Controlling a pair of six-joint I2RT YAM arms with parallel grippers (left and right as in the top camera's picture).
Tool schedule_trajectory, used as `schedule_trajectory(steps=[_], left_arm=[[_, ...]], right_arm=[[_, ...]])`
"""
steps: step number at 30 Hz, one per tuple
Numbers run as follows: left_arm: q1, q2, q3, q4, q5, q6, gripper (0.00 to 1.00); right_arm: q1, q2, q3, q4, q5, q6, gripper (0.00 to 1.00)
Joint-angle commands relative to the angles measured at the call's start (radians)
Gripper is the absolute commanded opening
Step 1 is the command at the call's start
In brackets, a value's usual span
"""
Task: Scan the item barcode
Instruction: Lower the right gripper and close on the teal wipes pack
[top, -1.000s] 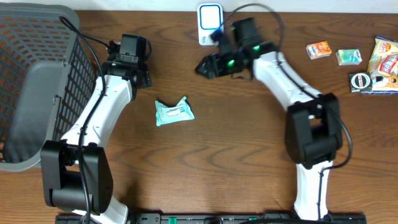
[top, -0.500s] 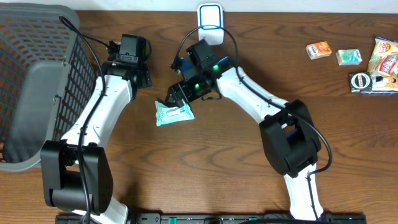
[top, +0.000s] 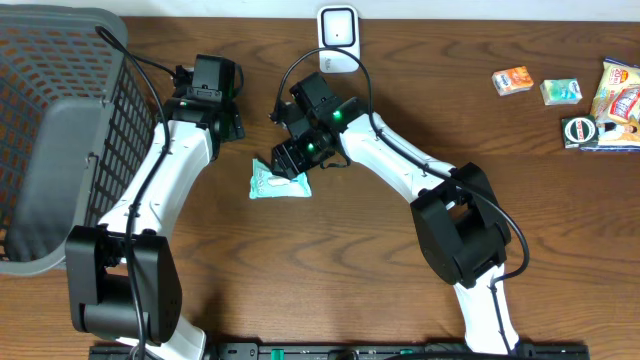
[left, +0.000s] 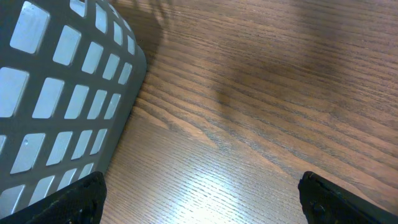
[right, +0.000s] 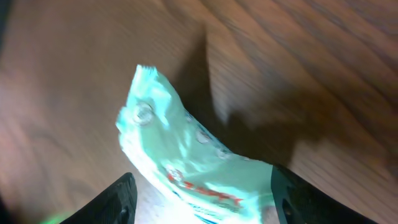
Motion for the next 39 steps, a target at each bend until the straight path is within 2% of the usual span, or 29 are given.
schedule_trajectory(steps=[1, 11, 15, 18, 23, 25, 30, 34, 39], left_arm=[[0.001, -0.004, 0.012, -0.003, -0.013, 0.005, 0.98], [0.001, -0.004, 0.012, -0.003, -0.013, 0.005, 0.98], [0.001, -0.004, 0.012, -0.003, -0.013, 0.005, 0.98], [0.001, -0.004, 0.012, -0.003, -0.013, 0.005, 0.98], [0.001, -0.004, 0.012, -0.003, -0.013, 0.005, 0.98], [0.001, -0.004, 0.012, -0.003, -0.013, 0.005, 0.98], [0.001, -0.004, 0.012, -0.003, -0.013, 0.005, 0.98], [0.001, -0.004, 0.012, -0.003, -0.013, 0.005, 0.98], [0.001, -0.004, 0.012, -0.003, -0.013, 0.005, 0.98]], right_arm=[[0.004, 0.031, 0.000, -0.035, 0.107, 0.002, 0.62], [-0.027, 0.030, 0.004, -0.208, 0.311, 0.001, 0.60], [-0.063, 0.021, 0.045, -0.282, 0.315, 0.002, 0.57], [-0.096, -0.005, 0.090, -0.267, 0.249, 0.001, 0.55], [-0.112, -0.009, 0.126, -0.118, 0.048, 0.000, 0.41], [-0.111, -0.009, 0.126, -0.066, -0.060, -0.001, 0.40], [-0.076, -0.009, 0.125, -0.017, -0.198, -0.124, 0.47], [-0.034, -0.009, 0.112, -0.024, -0.197, -0.241, 0.62], [-0.005, -0.008, 0.097, -0.019, -0.149, -0.255, 0.65]])
